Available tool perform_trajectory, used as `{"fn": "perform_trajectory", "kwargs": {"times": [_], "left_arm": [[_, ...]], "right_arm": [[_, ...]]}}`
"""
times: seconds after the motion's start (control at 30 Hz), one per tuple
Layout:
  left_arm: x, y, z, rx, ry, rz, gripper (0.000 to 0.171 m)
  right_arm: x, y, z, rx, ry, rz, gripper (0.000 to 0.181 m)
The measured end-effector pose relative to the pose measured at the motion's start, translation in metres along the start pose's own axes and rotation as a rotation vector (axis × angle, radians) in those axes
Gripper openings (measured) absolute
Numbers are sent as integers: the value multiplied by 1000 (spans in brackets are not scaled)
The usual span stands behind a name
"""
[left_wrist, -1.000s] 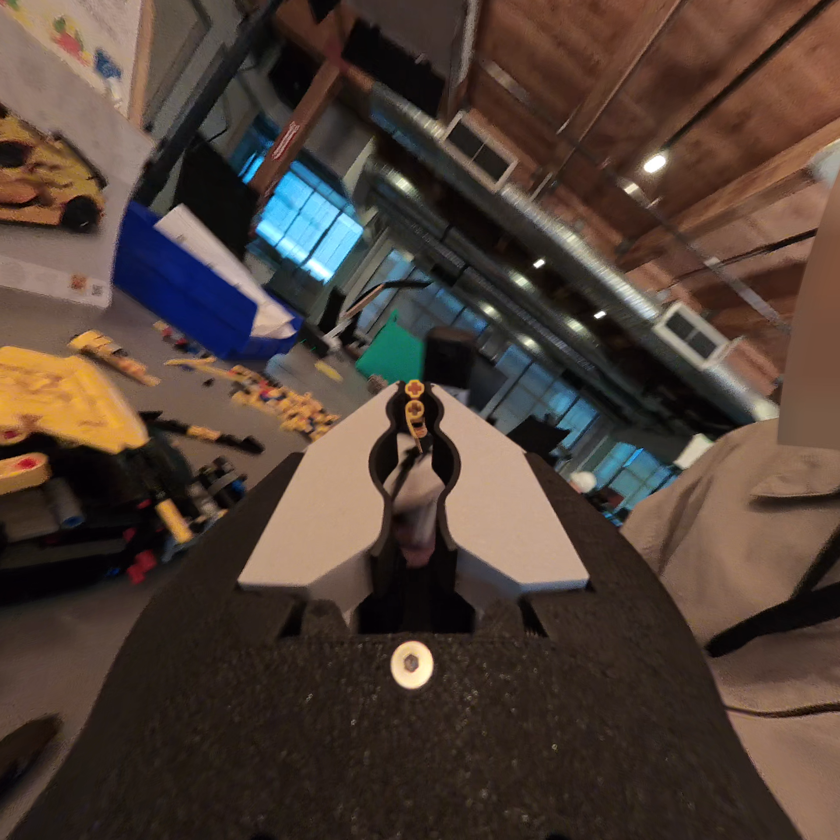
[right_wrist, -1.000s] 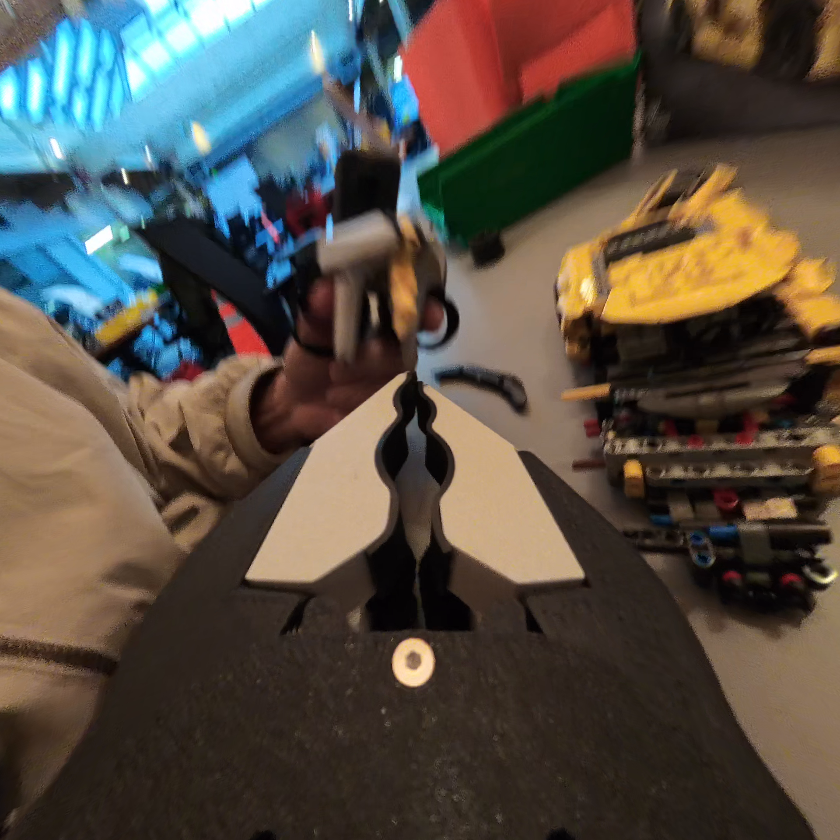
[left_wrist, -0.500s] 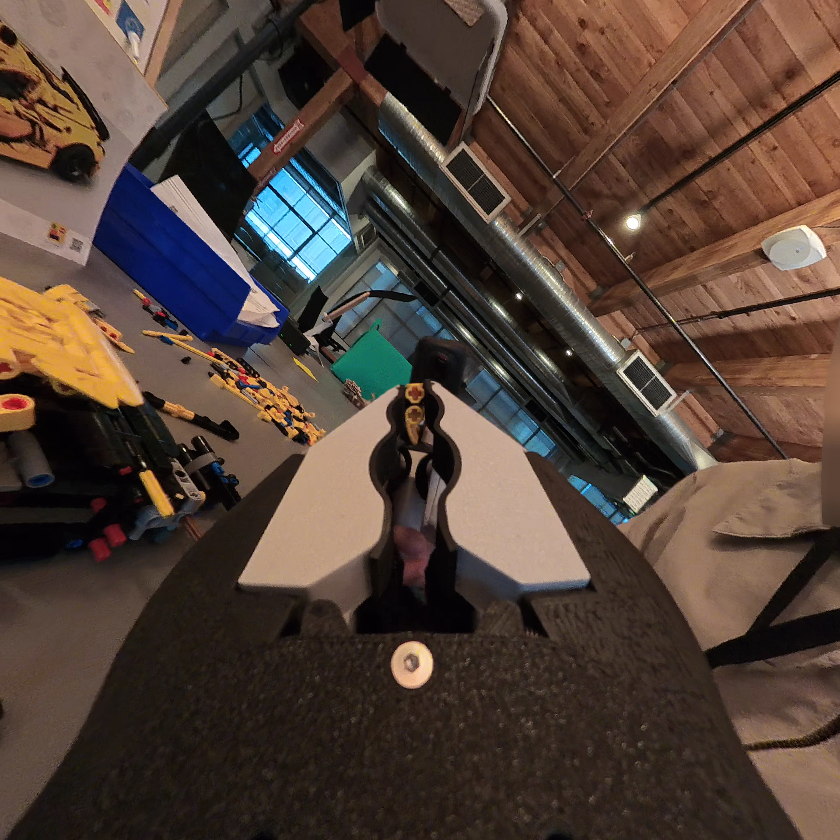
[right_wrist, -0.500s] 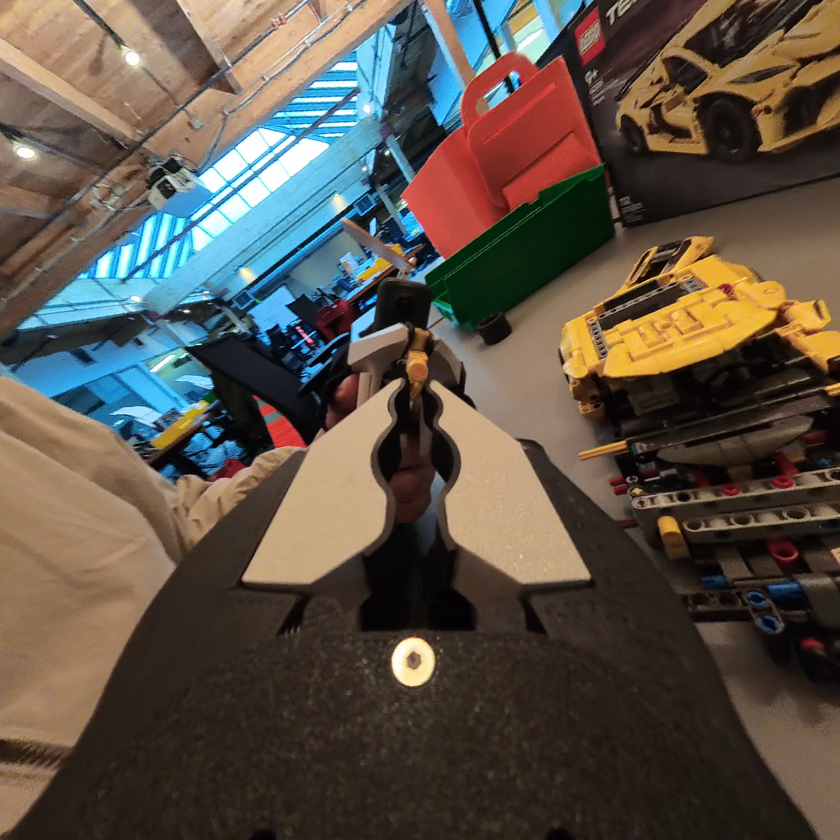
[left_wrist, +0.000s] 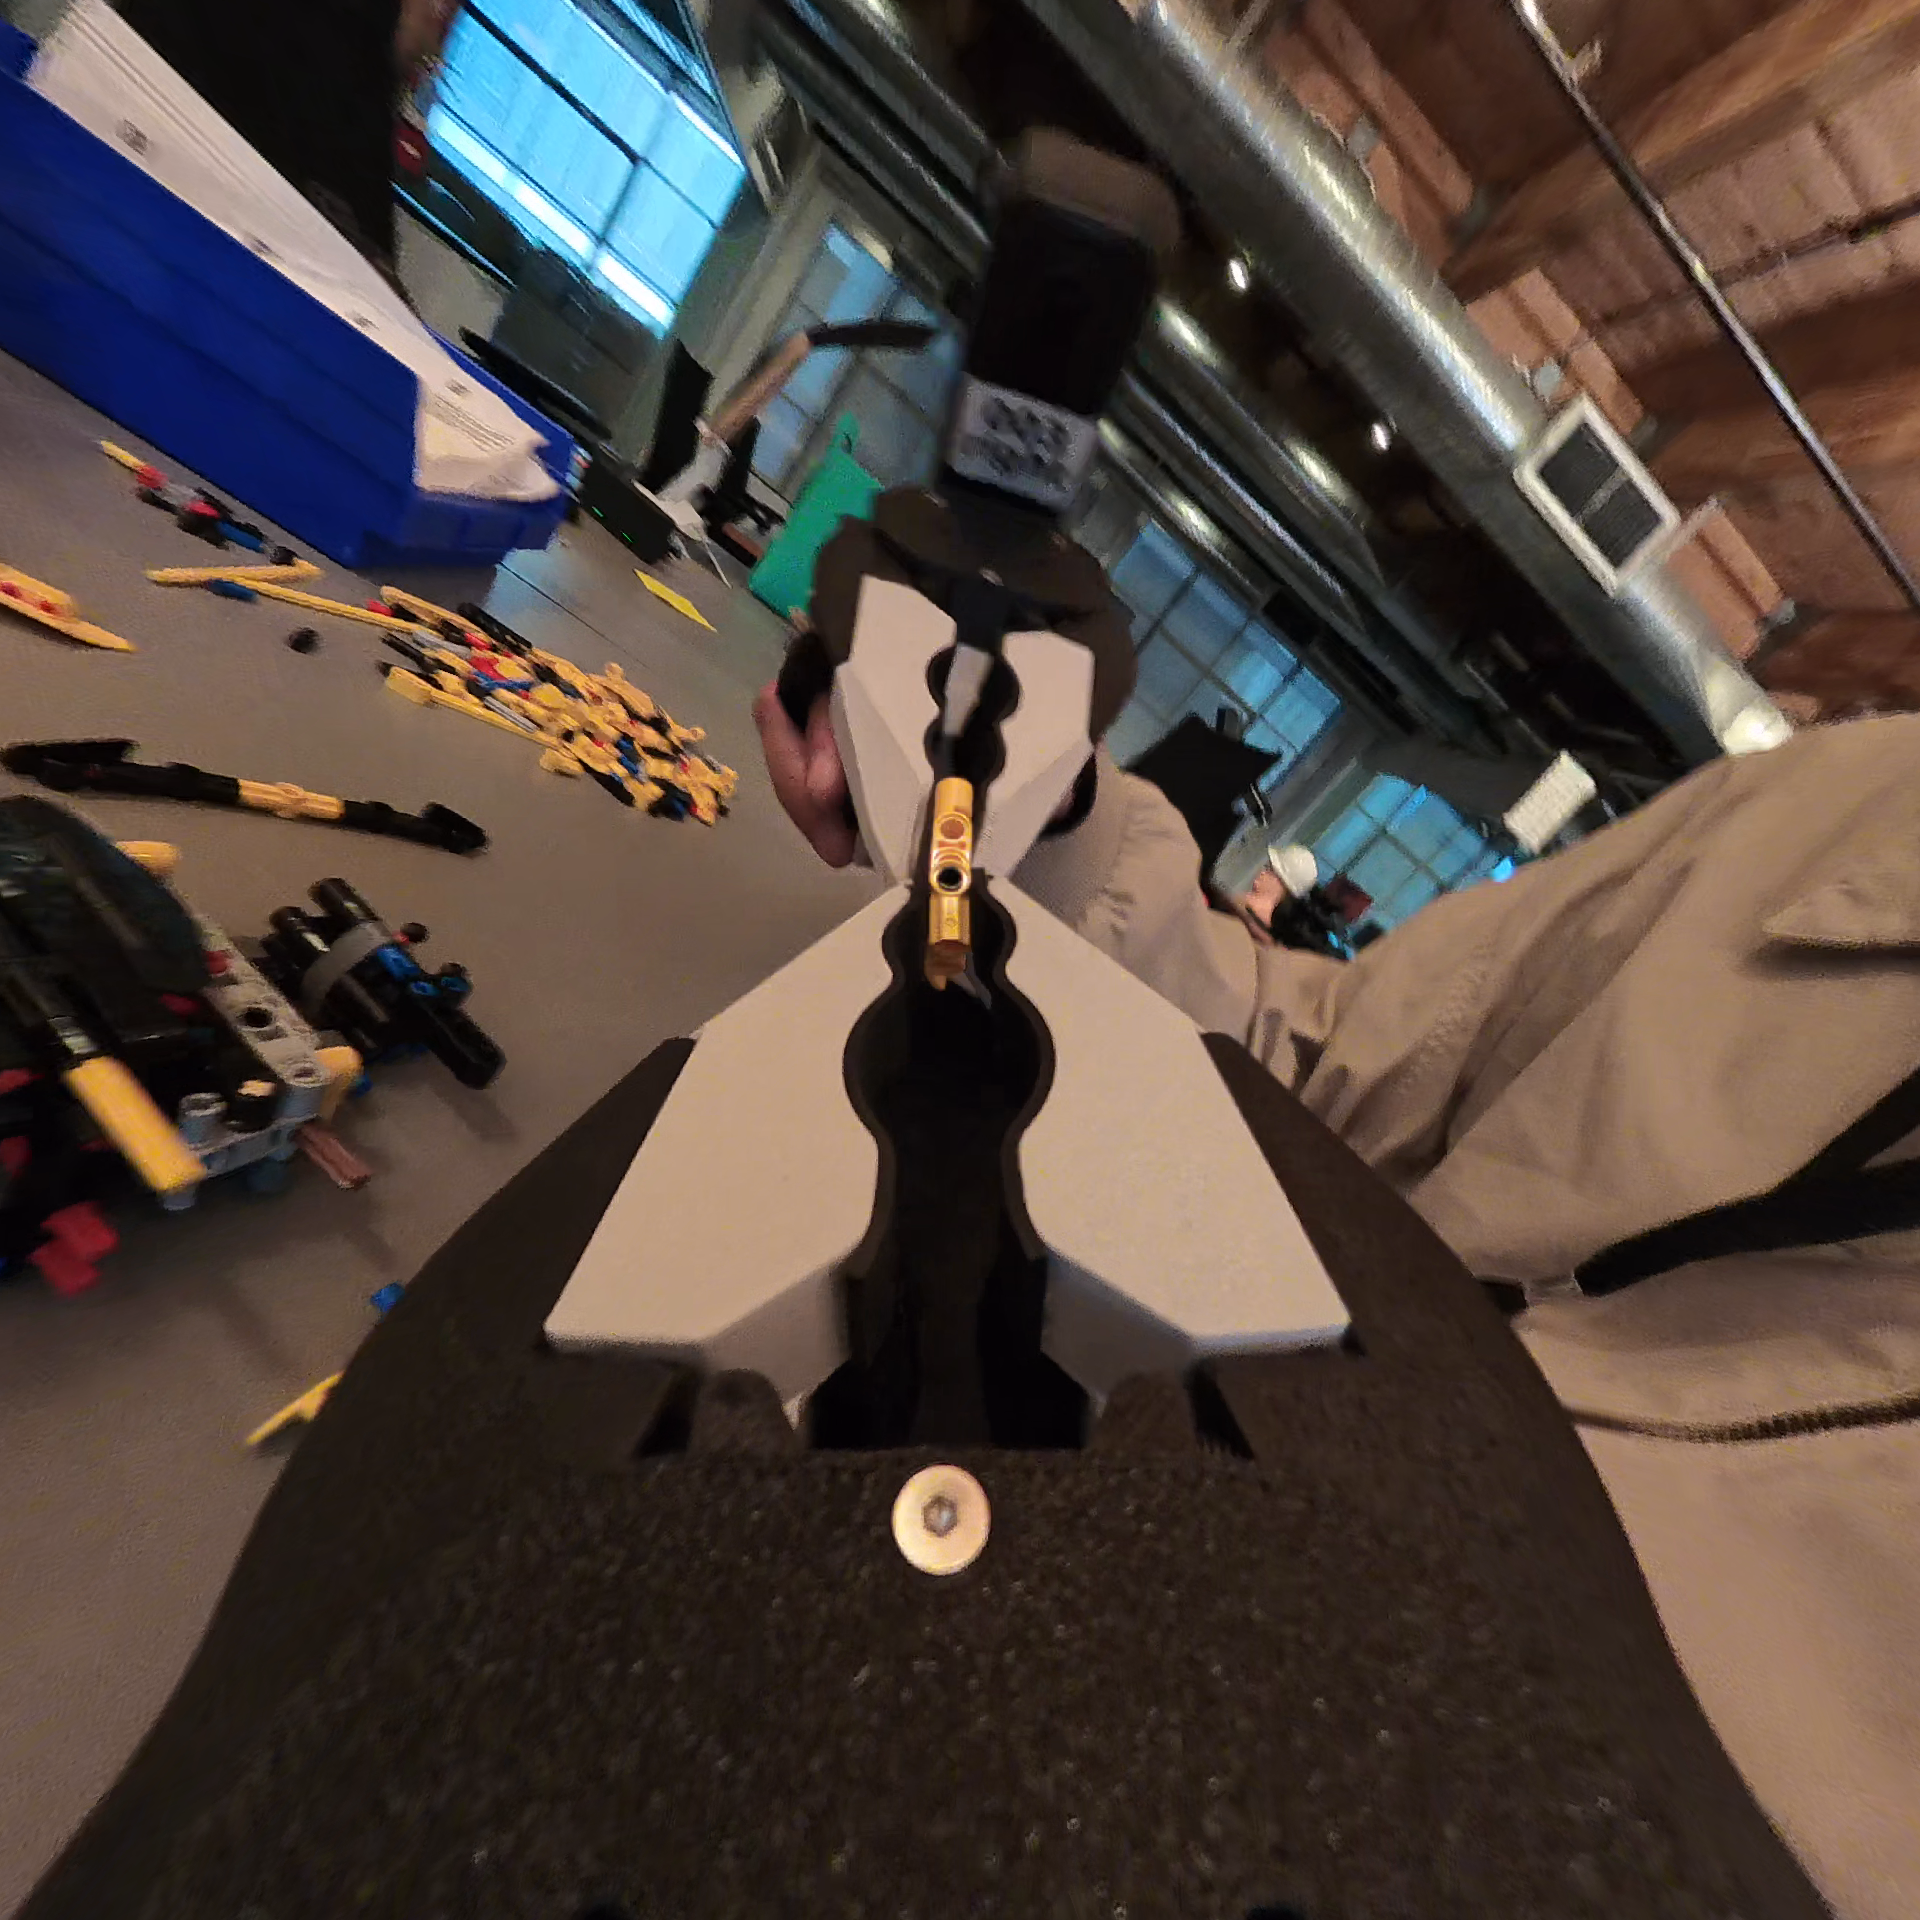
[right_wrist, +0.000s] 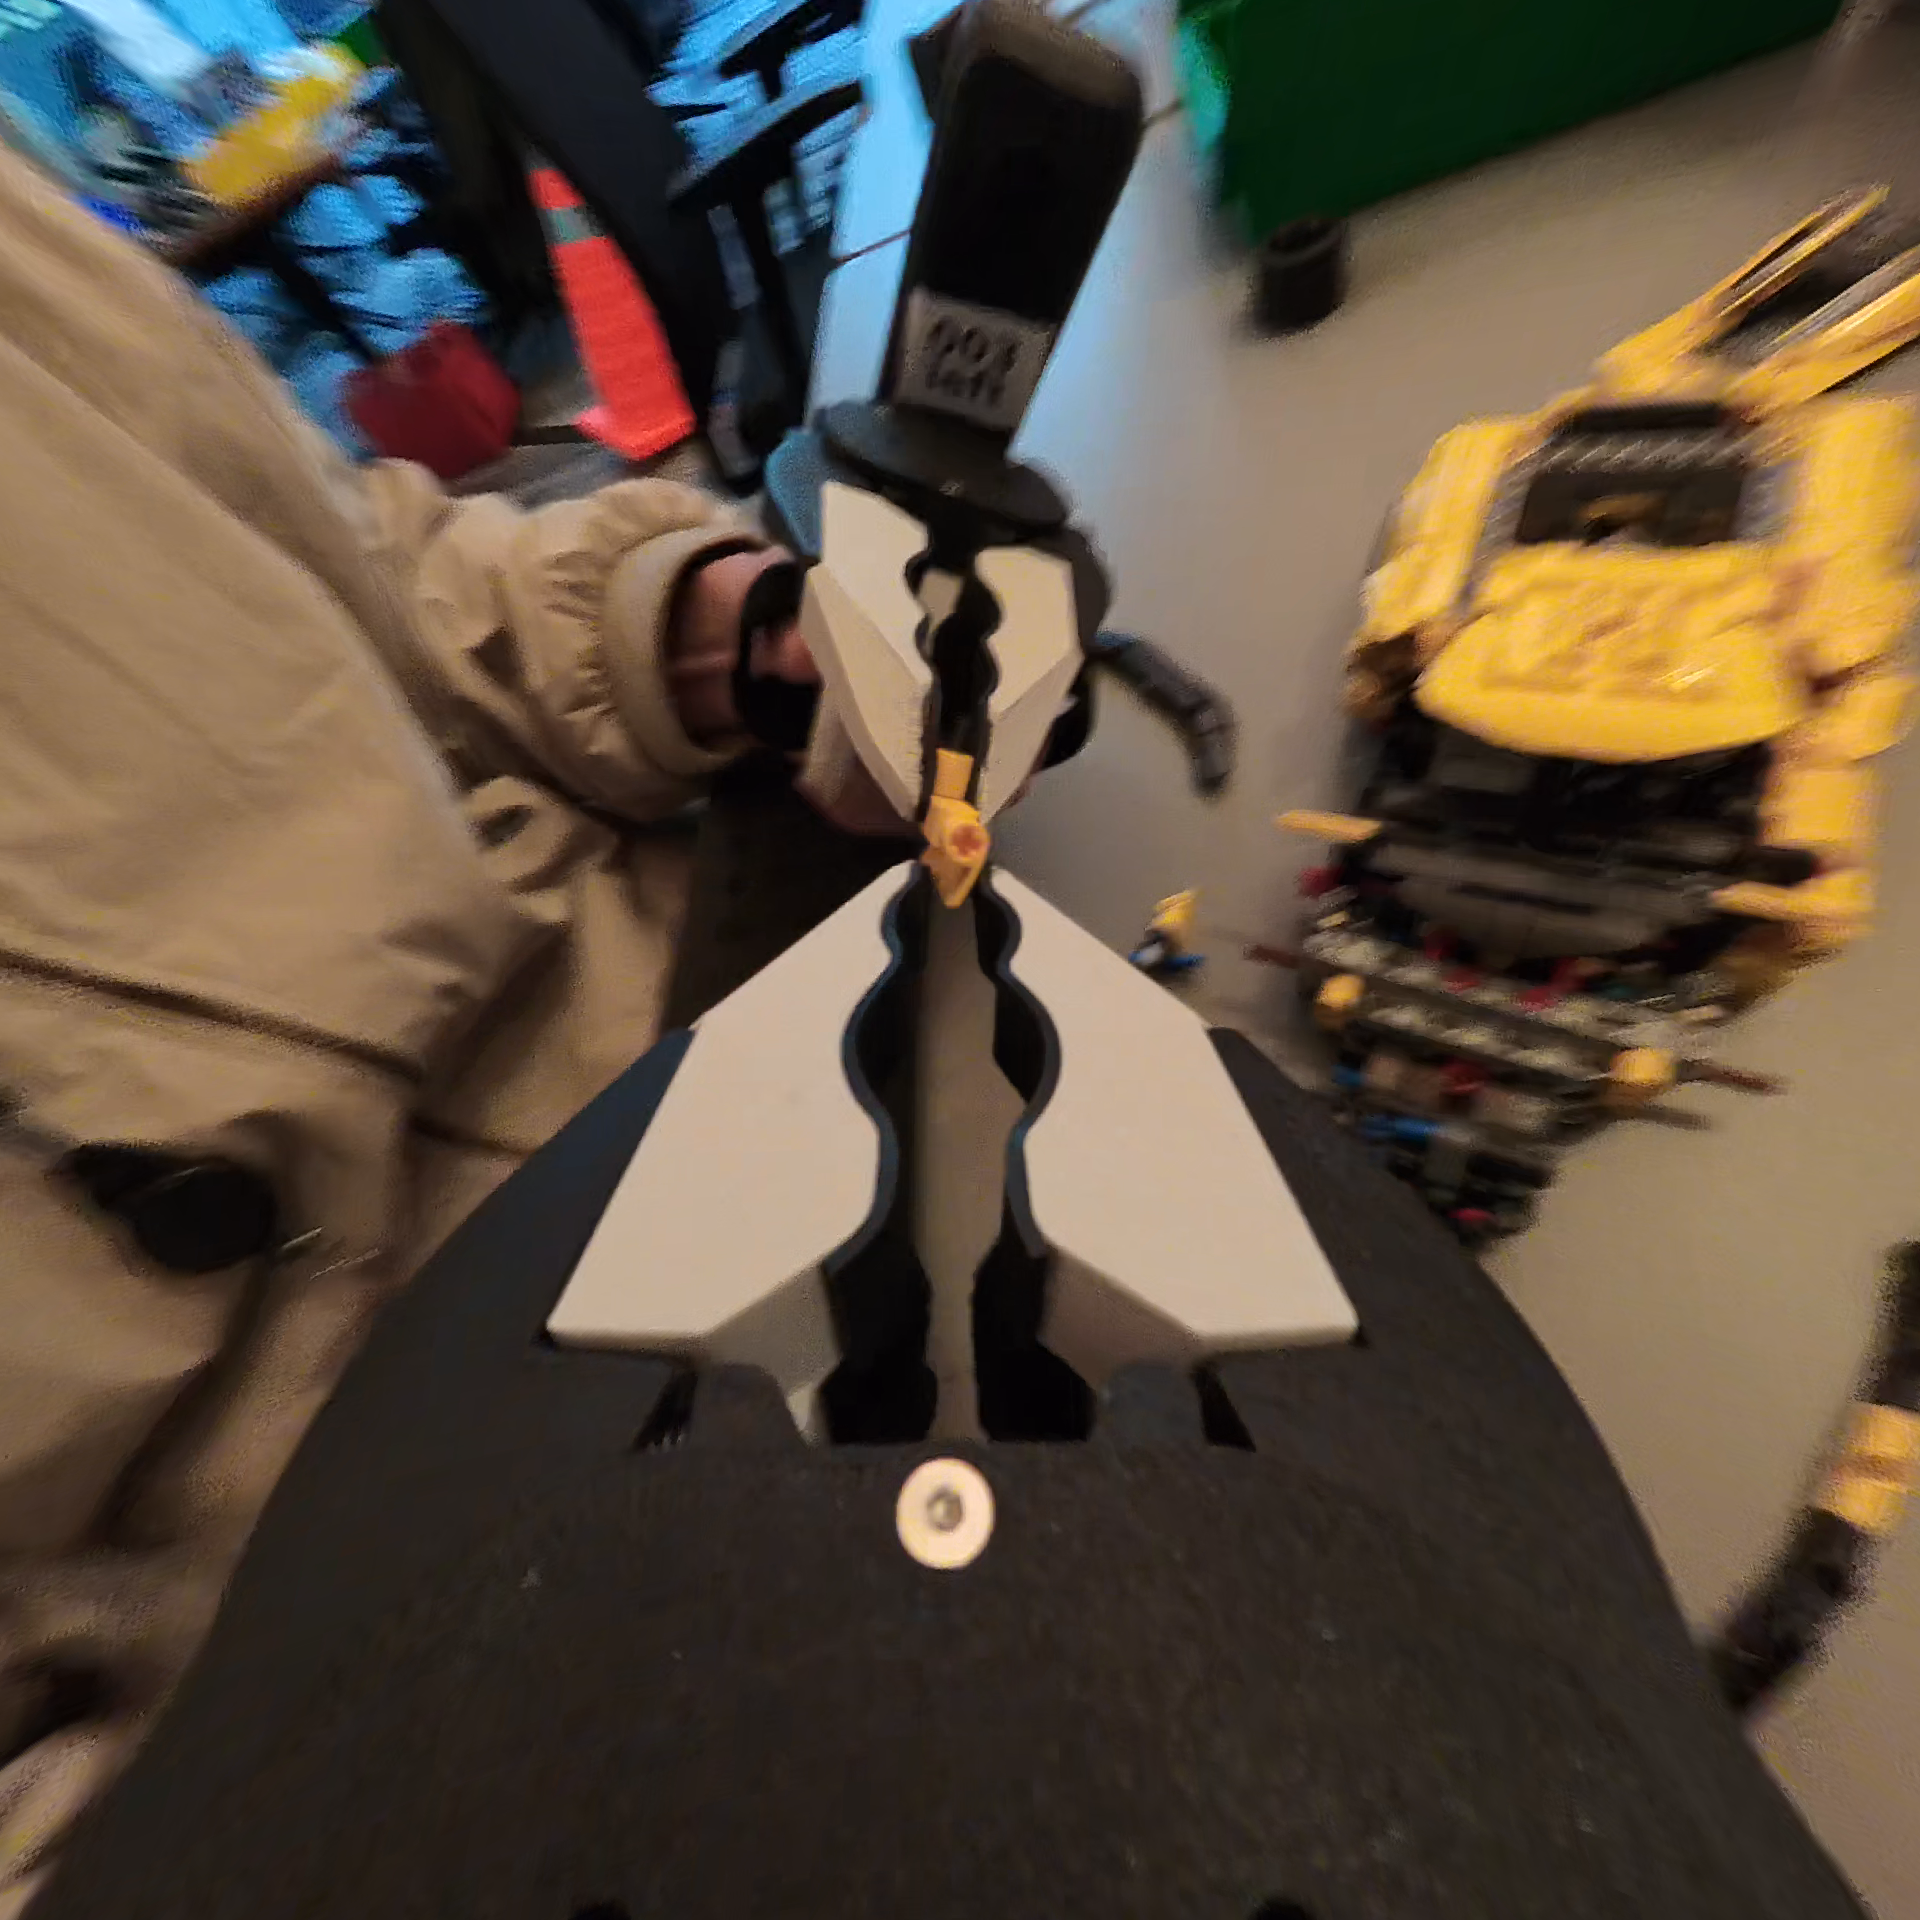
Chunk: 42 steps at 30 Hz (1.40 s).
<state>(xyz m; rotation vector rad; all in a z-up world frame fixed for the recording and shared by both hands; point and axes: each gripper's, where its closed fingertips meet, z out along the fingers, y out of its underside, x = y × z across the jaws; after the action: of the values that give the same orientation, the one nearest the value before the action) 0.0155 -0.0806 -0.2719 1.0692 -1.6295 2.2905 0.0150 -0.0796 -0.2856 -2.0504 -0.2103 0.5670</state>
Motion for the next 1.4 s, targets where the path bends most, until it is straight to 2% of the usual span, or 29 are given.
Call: {"fn": "perform_trajectory", "kwargs": {"times": [0.07,0.13,0.2,0.3,0.4,0.53,0.7,0.93,1.27,1.4], "left_arm": [[-14,-14,-9,98,-37,-93,6],[-33,-27,-22,214,-77,-214,6],[-44,-32,-30,277,-91,-299,6],[-49,-32,-32,287,-106,-322,6],[-47,-29,-30,258,-141,-260,6],[-42,-24,-25,193,-225,-90,6],[-37,-21,-22,125,-290,70,6],[-45,-25,-29,158,-304,3,5],[-41,-23,-29,136,-272,-1,5],[-41,-28,-31,184,-254,-36,4]], "right_arm": [[20,-13,1,83,224,-143,23],[43,-24,2,151,524,-246,70],[51,-21,14,110,740,-311,74],[55,-26,26,93,970,-429,67],[62,-24,34,16,982,-413,67],[68,-22,32,-54,960,-396,45],[63,-18,30,-79,913,-382,45],[70,-17,38,-32,893,-295,46],[65,-15,37,-44,877,-315,46],[65,-21,37,-18,900,-307,45]]}}
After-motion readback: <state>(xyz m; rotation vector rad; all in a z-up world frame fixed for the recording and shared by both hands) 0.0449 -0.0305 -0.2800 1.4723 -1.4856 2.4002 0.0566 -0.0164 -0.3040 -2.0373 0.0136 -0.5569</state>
